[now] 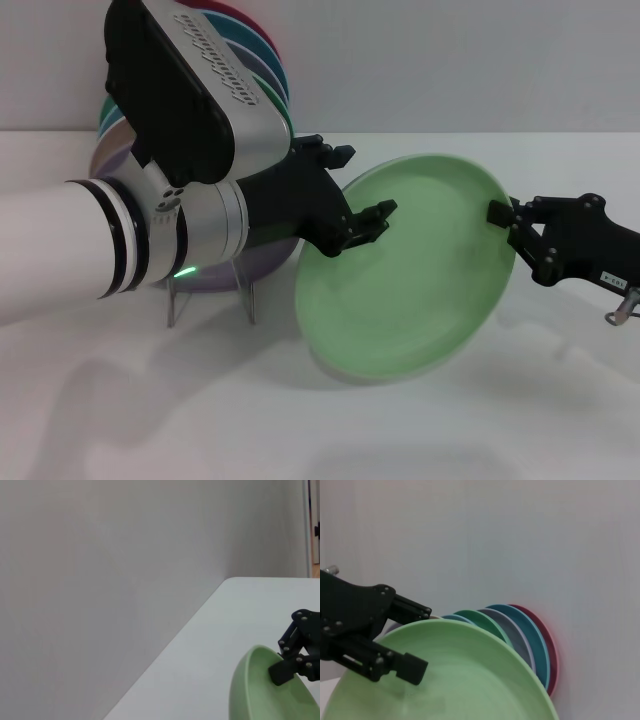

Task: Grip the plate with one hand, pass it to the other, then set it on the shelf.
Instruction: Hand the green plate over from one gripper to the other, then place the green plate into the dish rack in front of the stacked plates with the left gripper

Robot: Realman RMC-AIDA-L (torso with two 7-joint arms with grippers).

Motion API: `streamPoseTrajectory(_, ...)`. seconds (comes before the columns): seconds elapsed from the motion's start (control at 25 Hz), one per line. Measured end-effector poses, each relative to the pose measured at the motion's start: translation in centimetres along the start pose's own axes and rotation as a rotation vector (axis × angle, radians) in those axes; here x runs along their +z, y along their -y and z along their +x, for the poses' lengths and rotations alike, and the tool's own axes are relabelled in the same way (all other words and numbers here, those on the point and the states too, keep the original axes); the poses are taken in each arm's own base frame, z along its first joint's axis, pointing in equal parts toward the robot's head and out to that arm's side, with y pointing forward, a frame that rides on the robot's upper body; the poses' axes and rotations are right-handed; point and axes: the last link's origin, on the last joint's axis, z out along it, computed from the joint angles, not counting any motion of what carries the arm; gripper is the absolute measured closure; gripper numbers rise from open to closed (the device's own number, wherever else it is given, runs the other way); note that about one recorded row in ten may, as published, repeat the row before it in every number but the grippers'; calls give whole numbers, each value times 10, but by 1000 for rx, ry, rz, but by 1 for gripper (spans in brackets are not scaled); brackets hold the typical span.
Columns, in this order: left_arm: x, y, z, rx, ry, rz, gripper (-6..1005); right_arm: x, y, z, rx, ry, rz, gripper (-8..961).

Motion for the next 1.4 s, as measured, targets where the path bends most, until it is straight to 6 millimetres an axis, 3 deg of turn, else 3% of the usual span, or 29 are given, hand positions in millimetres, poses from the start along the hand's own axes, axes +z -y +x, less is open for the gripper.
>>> streamPoseTrajectory(0.08,-1,0,0,10,-1,3,282,0,-1,0,4,1,-1,930)
streamPoseTrajectory(0.52,0,-5,-1,89,-8,3,516,-1,-4,-2,19,16,-27,925)
streamPoseTrajectory(0.64,0,-6,0,102,-13,6,756,-2,-7,-1,24,20,-39,921)
streamPoseTrajectory(0.84,1,-7,3,121,-32,13,938,-4,-13,-1,37,41,-72,914)
streamPoseTrajectory(1.04,-3,-7,6,132,-72,54,930,-13,-18,0,112,115,-56,780)
streamPoseTrajectory(1.16,-6,-5,8,149,-111,110,924,-33,-18,0,181,206,-22,670)
streamPoseTrajectory(1.2,-9,-5,9,172,-143,156,923,-44,-18,1,210,250,5,631)
streamPoseTrajectory(1.24,-12,-5,11,200,-172,202,921,-69,-18,4,258,354,84,592)
streamPoseTrajectory(1.28,-14,-5,12,232,-198,251,919,-69,-18,4,258,354,84,554)
streamPoseTrajectory(1.4,-18,-8,15,333,-287,435,914,-104,-16,10,287,474,238,490)
